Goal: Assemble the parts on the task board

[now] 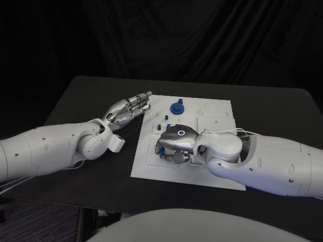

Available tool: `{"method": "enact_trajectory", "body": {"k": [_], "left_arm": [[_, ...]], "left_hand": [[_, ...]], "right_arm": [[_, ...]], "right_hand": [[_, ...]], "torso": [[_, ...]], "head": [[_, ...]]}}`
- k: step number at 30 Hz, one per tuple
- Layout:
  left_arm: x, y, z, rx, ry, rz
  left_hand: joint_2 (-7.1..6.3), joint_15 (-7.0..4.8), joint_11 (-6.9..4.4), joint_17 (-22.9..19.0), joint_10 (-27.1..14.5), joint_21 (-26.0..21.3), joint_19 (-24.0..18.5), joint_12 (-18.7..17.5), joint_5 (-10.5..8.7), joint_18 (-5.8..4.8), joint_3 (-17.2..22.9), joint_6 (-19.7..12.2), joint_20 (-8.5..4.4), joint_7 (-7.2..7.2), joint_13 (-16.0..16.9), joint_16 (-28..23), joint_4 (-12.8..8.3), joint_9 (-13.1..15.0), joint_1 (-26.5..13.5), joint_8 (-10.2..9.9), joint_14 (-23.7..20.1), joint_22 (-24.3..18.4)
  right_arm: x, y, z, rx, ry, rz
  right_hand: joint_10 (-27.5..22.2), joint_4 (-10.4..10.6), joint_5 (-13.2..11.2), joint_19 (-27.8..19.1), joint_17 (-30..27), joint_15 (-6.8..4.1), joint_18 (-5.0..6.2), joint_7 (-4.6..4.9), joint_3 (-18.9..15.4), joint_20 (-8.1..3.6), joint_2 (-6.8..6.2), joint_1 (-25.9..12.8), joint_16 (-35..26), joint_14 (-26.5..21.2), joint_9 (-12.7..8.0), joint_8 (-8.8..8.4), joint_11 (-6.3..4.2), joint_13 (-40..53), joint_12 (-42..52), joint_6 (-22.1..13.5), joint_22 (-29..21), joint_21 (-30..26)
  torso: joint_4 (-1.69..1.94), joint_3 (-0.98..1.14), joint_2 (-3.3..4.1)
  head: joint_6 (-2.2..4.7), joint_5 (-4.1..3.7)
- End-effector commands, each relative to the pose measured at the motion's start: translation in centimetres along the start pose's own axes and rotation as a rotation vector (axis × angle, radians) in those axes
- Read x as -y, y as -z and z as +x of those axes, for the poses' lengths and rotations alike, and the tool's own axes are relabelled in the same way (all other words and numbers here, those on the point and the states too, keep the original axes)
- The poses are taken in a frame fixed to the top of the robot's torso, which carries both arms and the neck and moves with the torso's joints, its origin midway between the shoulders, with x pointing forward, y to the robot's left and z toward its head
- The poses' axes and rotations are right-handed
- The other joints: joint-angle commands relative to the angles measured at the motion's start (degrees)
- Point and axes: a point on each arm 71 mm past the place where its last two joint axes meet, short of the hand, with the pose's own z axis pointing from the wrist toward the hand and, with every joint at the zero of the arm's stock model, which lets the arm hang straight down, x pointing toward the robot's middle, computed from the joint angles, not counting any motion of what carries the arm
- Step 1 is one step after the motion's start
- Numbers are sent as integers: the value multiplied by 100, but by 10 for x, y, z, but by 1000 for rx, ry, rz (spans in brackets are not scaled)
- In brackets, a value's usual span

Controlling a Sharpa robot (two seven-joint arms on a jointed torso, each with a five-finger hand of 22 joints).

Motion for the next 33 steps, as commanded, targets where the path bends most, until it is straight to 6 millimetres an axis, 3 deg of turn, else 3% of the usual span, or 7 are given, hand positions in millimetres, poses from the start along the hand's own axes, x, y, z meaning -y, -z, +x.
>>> {"method": "enact_trajectory", "body": {"k": [1,17,23,30,33], "left_arm": [[3,0,2,-10,14,48],[2,0,1,-11,16,43],[2,0,1,-12,16,42],[2,0,1,-12,16,41],[2,0,1,-12,17,40]], "left_hand": [[6,43,-20,-9,-19,12,-5,24,-7,104,13,18,43,26,5,-21,-40,5,-59,29,-1,6],[5,77,-33,-9,-19,15,1,24,3,104,26,32,56,40,6,-21,-60,7,-53,32,-1,14],[6,85,-35,-9,-19,16,2,28,4,104,29,33,58,40,6,-21,-63,7,-53,33,-1,18],[6,85,-35,-9,-19,16,2,28,4,104,29,33,58,40,6,-21,-63,7,-53,33,-1,18],[6,85,-35,-9,-19,16,2,28,4,104,29,33,58,40,6,-21,-63,7,-53,33,-1,18]], "right_arm": [[-2,1,4,-15,2,-2],[0,2,6,-25,0,15],[2,3,6,-14,0,22],[3,4,5,1,-1,30],[3,4,5,5,-1,32]], "right_hand": [[-9,37,-34,-41,-8,22,29,5,-12,2,-37,-15,-24,-31,-6,-34,5,6,-14,-41,869,-21],[-396,60,-32,-208,-179,119,83,73,4,87,-82,-20,-130,-177,-18,-141,117,19,-110,-117,789,-330],[-339,-1,59,-203,-133,81,87,-4,-11,76,-21,55,-89,-184,135,41,61,113,44,205,805,-302],[-336,-18,78,-197,-113,64,85,-38,-47,62,10,60,-73,-180,235,124,41,144,92,291,809,-291],[-354,-19,84,-195,-100,44,84,-94,-115,42,58,33,-61,-176,402,253,16,171,132,380,810,-287]], "torso": [[-2,0,-4],[-7,2,0],[-2,3,1],[4,2,0],[2,0,0]], "head": [[1,3],[1,4],[1,-4],[1,-9],[1,0]]}}
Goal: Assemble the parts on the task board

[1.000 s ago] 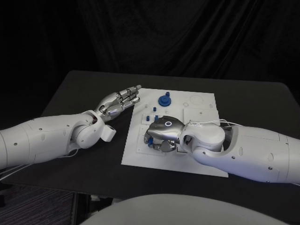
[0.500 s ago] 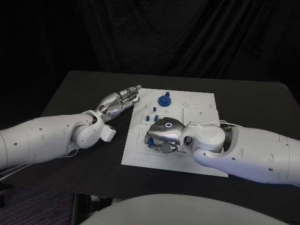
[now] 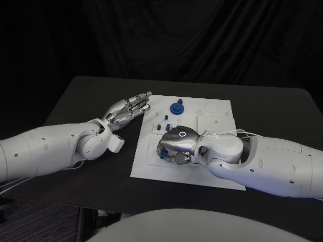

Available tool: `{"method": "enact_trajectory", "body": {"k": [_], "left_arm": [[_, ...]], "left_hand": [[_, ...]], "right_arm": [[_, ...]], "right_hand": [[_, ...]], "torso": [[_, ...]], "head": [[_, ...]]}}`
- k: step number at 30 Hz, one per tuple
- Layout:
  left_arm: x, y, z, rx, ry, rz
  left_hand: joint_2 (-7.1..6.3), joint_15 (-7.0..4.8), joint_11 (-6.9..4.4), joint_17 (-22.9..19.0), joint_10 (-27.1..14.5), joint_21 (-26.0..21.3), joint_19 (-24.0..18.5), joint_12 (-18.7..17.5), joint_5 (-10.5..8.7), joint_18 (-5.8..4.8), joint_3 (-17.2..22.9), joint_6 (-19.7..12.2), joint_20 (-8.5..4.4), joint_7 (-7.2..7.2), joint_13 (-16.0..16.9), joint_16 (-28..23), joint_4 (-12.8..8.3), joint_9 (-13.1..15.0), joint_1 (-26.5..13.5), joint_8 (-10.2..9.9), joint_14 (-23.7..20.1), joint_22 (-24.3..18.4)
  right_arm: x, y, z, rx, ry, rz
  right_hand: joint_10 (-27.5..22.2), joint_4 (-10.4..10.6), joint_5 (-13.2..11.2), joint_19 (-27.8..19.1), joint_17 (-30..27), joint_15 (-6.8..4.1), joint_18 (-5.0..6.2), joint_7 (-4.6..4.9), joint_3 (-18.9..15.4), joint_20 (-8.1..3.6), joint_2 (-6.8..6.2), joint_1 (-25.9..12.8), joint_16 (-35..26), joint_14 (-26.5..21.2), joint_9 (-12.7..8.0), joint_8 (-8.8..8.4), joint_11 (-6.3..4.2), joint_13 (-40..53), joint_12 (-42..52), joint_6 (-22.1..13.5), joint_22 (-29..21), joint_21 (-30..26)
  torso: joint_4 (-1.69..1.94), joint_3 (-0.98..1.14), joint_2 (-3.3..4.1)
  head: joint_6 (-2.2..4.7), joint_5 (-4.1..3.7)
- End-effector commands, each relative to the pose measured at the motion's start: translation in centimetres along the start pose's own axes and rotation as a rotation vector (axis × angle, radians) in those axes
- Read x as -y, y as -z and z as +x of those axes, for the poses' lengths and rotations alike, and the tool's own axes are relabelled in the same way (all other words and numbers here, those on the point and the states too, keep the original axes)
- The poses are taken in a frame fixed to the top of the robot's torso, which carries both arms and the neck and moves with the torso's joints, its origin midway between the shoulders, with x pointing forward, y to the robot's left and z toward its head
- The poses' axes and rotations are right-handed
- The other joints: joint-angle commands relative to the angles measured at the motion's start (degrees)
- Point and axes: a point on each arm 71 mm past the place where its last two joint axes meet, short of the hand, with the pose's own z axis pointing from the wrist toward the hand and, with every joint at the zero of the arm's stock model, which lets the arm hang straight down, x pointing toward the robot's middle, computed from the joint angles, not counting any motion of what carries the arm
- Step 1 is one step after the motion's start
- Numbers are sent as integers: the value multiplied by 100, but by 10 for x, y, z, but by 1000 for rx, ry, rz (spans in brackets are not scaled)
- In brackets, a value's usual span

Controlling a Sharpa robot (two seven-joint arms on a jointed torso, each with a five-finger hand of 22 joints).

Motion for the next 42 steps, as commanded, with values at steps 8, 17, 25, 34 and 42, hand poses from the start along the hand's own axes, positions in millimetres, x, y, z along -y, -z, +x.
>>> {"method": "enact_trajectory", "body": {"k": [8,17,25,34,42], "left_arm": [[2,0,2,-11,15,39],[2,0,2,-13,16,37],[1,-1,2,-14,17,36],[1,-1,2,-15,18,36],[1,-1,2,-15,18,36]], "left_hand": [[11,39,-36,-6,-19,19,-14,26,7,104,1,24,47,32,6,-21,-34,8,-51,32,-3,10],[15,50,-45,-6,-19,19,-13,25,8,104,9,46,54,53,6,-21,-42,11,-52,37,-3,9],[15,50,-45,-6,-19,19,-13,25,8,104,9,46,54,53,6,-21,-42,11,-52,37,-3,9],[15,52,-48,-6,-19,20,-12,26,10,103,13,48,57,63,6,-21,-47,11,-51,37,-3,10],[16,54,-47,-6,-19,20,-11,25,11,103,16,47,59,67,6,-21,-50,11,-51,37,-3,10]], "right_arm": [[3,0,1,-2,6,36],[2,-1,3,-26,7,38],[1,-2,4,-43,8,35],[0,-3,4,-48,8,26],[-2,-3,3,-39,7,14]], "right_hand": [[-72,-16,39,-70,-74,-31,104,-20,-76,-41,91,-29,-25,-56,218,93,-35,7,13,-9,777,-103],[-257,33,-22,-148,-156,41,122,41,-79,18,58,-115,-67,-134,187,-218,47,39,32,-607,745,-232],[-435,119,-111,-230,-271,96,149,15,-71,70,-47,-231,-124,-219,37,-473,109,67,49,-971,706,-383],[-498,175,-193,-272,-327,117,161,-6,-100,93,-81,-304,-153,-266,-3,-504,127,87,70,-1017,688,-457],[-548,210,-269,-278,-331,128,162,-49,-128,107,-108,-345,-150,-280,-38,-525,138,108,94,-1071,687,-465]], "torso": [[6,-7,-4],[2,-5,-8],[2,-4,-7],[2,-5,-3],[4,-2,2]], "head": [[1,8],[1,10],[1,6],[1,-7],[1,-6]]}}
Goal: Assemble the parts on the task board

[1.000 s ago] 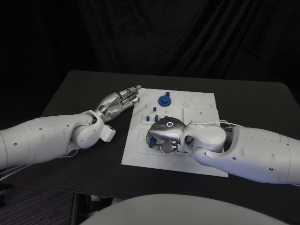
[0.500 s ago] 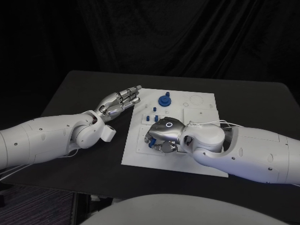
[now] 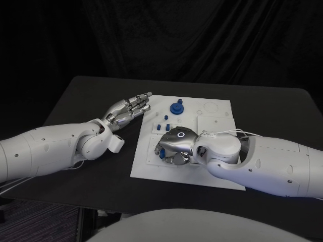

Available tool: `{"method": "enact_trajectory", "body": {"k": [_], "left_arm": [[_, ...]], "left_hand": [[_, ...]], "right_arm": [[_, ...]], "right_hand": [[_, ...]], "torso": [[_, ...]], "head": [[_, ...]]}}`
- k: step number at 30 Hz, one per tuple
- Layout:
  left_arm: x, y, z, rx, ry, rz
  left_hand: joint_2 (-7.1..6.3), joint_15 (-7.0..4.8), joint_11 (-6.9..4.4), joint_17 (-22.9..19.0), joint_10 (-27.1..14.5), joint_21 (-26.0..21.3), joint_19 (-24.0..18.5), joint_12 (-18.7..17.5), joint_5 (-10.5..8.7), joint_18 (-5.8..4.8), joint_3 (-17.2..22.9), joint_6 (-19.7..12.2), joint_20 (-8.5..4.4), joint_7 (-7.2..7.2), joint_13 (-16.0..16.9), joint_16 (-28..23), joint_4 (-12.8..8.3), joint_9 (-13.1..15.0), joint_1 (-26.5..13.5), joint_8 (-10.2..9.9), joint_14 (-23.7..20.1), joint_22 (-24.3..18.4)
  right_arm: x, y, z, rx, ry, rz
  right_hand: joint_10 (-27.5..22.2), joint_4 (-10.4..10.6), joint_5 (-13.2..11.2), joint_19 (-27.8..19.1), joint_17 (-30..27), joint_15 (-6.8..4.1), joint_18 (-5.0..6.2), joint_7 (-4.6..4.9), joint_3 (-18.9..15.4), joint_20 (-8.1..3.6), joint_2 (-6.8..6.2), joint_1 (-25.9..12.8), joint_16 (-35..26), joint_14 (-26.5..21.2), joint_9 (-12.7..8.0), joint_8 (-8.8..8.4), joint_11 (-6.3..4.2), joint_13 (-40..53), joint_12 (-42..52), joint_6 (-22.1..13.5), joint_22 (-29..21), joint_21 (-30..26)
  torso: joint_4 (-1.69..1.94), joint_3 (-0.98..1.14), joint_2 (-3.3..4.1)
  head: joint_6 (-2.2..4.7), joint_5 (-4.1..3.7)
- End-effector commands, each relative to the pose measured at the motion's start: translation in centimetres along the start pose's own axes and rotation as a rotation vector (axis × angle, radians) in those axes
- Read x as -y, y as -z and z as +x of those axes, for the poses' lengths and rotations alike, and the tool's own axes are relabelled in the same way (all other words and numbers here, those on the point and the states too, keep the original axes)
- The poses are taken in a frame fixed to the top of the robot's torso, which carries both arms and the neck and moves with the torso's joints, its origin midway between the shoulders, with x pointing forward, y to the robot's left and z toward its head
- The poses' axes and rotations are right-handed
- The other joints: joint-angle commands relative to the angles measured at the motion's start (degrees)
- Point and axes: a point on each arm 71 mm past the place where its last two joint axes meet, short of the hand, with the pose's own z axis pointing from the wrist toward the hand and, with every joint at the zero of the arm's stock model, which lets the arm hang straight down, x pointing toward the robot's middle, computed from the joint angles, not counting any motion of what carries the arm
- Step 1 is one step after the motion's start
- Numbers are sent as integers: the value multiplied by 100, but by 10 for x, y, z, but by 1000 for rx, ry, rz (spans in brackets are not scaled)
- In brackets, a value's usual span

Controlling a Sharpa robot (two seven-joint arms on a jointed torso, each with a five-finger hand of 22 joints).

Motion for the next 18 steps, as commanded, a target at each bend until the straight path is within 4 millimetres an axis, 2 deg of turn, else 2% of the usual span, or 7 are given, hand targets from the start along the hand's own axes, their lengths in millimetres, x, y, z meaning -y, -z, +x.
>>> {"method": "enact_trajectory", "body": {"k": [1,9,10,13,15,16,18], "left_arm": [[2,0,2,-10,14,36],[2,0,2,-10,15,36],[2,0,2,-10,14,37],[2,0,1,-7,12,37],[2,1,1,-6,12,37],[2,1,1,-4,11,38],[2,1,0,-4,10,38]], "left_hand": [[16,55,-28,-5,1,20,10,25,11,103,0,6,39,25,6,-21,-34,7,-51,37,-3,6],[17,56,-24,-5,3,20,10,38,14,103,5,7,42,31,8,-21,-41,7,-50,38,-3,3],[17,56,-24,-5,3,20,10,38,14,103,5,7,42,31,8,-21,-41,7,-50,38,-3,3],[17,56,-24,-5,3,20,10,38,14,103,5,7,42,31,8,-21,-41,7,-50,38,-3,3],[17,56,-24,-5,3,20,10,38,14,103,5,7,42,31,8,-21,-41,7,-50,38,-3,3],[17,56,-24,-5,3,20,10,38,14,103,5,7,42,31,8,-21,-41,7,-50,38,-3,3],[16,54,-13,-5,6,19,8,48,16,103,9,9,43,28,10,-21,-47,7,-49,38,-3,-2]], "right_arm": [[-1,0,1,2,4,-1],[-1,3,-4,75,0,-6],[0,4,-5,84,-1,-4],[3,8,-7,118,-3,3],[4,10,-8,137,-4,6],[5,13,-11,166,-4,6],[6,18,-15,203,-4,4]], "right_hand": [[-56,66,-67,-46,6,-8,67,-11,-10,10,-29,-63,-21,-35,-23,-25,0,18,48,-62,691,-3],[-199,96,-119,-19,38,6,61,-29,-56,19,-53,-77,13,-14,-78,-34,18,46,68,-157,702,27],[-390,117,-164,-27,38,37,62,-84,-115,38,-74,-100,19,-19,-145,-51,52,49,50,-347,697,4],[-627,143,-252,-55,2,73,71,-110,-222,76,-85,-116,11,-51,-229,-38,99,74,76,-526,682,-61],[-915,199,-392,-66,-2,100,76,-180,-341,102,-98,-157,20,-66,-327,-43,132,62,44,-776,676,-86],[-1390,346,-544,-132,-66,114,101,-274,-553,118,-161,-184,-4,-124,-551,-62,185,-2,-59,-1382,643,-217],[-1642,538,-590,-160,-97,115,111,-293,-748,130,-234,-105,-5,-159,-680,-75,219,-34,-37,-1632,632,-272]], "torso": [[1,2,2],[-3,2,0],[0,1,-2],[-5,-1,-10],[-6,-3,-12],[-6,-3,-10],[-4,-3,-4]], "head": [[1,7],[1,20],[1,16],[1,26],[1,26],[1,20],[1,8]]}}
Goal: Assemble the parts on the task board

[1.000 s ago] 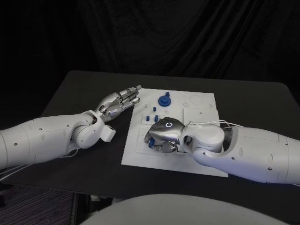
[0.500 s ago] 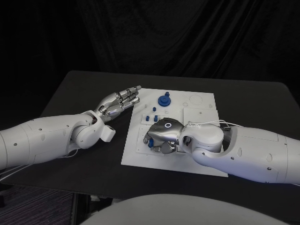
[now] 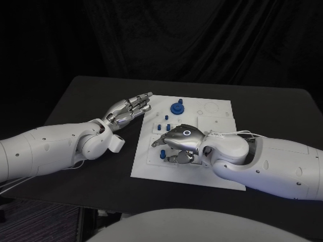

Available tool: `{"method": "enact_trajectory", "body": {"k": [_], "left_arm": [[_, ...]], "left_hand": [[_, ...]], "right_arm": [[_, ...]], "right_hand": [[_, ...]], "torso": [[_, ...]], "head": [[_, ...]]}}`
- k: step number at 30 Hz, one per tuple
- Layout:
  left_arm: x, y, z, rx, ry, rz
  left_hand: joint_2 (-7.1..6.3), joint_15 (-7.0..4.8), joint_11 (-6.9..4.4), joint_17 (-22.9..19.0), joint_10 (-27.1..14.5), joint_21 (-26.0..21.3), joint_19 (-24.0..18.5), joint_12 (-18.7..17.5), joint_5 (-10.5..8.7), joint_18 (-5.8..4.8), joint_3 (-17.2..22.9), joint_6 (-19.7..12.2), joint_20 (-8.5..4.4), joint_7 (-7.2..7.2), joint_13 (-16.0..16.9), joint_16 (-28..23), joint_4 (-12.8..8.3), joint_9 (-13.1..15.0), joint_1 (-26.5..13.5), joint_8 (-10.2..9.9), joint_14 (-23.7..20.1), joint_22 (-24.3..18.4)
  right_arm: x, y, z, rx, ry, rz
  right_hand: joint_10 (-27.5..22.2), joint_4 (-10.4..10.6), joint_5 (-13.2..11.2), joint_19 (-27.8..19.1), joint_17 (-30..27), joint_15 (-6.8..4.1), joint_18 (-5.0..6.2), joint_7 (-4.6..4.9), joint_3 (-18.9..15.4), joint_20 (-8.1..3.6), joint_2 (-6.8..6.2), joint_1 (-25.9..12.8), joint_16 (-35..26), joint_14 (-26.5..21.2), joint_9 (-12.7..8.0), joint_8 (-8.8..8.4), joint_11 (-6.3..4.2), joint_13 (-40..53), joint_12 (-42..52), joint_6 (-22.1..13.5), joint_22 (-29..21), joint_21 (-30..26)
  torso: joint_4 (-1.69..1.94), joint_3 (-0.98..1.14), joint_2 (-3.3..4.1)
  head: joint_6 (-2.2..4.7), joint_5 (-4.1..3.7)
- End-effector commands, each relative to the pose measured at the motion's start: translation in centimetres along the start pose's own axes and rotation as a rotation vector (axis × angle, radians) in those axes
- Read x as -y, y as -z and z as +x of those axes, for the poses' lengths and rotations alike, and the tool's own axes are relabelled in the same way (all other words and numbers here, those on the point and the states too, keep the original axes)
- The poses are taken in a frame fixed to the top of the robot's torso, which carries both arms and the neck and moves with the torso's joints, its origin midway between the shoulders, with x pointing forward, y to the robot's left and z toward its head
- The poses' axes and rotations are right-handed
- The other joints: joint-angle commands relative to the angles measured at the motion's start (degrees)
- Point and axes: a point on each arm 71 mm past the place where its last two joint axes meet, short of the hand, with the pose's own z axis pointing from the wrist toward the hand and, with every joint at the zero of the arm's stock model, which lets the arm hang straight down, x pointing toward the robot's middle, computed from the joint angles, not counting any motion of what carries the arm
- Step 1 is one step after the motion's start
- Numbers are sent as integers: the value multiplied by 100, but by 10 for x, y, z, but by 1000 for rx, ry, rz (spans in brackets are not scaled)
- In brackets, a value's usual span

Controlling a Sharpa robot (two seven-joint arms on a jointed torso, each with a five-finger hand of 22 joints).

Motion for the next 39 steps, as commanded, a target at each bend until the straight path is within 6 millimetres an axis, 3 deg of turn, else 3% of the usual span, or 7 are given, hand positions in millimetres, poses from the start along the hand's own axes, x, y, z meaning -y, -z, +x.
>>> {"method": "enact_trajectory", "body": {"k": [1,2,13,14,18,25,39], "left_arm": [[2,1,1,-3,9,40],[2,1,1,-3,9,41],[3,4,-2,8,2,46],[4,4,-3,10,1,46],[4,5,-3,14,-1,47],[4,5,-3,14,-1,46],[4,6,-5,14,0,41]], "left_hand": [[16,54,-13,-6,6,19,8,26,16,103,0,9,44,28,8,-21,-38,8,-49,38,-3,-2],[16,54,-13,-6,6,19,8,26,16,103,0,9,44,28,8,-21,-38,8,-49,38,-3,-2],[11,43,11,-6,12,21,10,43,24,103,6,14,43,12,11,-21,-52,8,-47,38,-3,3],[8,41,18,-6,15,21,12,50,28,103,7,22,43,7,12,-21,-55,9,-47,40,-3,6],[6,39,27,-6,19,22,12,59,36,104,10,27,43,1,14,-20,-60,10,-48,41,-2,6],[4,34,83,-3,29,26,18,74,44,105,17,33,48,-19,15,-16,-71,10,-54,43,2,16],[9,37,108,-4,30,26,19,71,45,104,23,16,54,-29,14,-18,-76,7,-55,39,0,13]], "right_arm": [[1,7,-15,152,1,-9],[2,11,-20,186,-5,-11],[43,70,-85,415,-129,65],[49,79,-90,416,-153,94],[69,112,-93,385,-205,205],[104,149,-72,159,-180,445],[102,190,-30,-28,-71,754]], "right_hand": [[-451,461,-77,-41,-37,-5,112,-60,-337,3,-184,179,8,-50,-231,-47,53,-84,13,-492,631,-78],[-689,1073,-90,-29,-34,-33,117,-129,-593,-30,-425,442,27,-47,-357,-62,64,-162,49,-734,637,-72],[-683,1063,-62,-25,-28,-8,108,20,-622,-8,-403,532,55,-44,-352,25,66,-201,306,-360,637,-92],[-56,909,63,89,147,-35,75,194,-364,-23,23,731,171,55,-293,136,-60,-26,861,98,700,128],[599,618,428,242,265,-162,21,378,-302,-93,188,869,270,127,-236,347,-234,450,1961,757,780,466],[3561,1012,-63,648,1156,-619,-144,143,-786,-564,489,-398,683,601,-8,687,-791,6048,6915,1149,992,1314],[4884,1033,224,1380,2759,-897,-499,-246,-1085,-830,588,-1943,1400,1197,2174,2929,-1085,7931,7670,1370,1457,3004]], "torso": [[-1,-4,4],[0,-2,6],[0,-25,-3],[-2,-21,-1],[-13,-10,0],[-17,-12,-16],[-23,-19,-13]], "head": [[1,-22],[1,-29],[1,-164],[1,-162],[1,-153],[1,-182],[1,-252]]}}
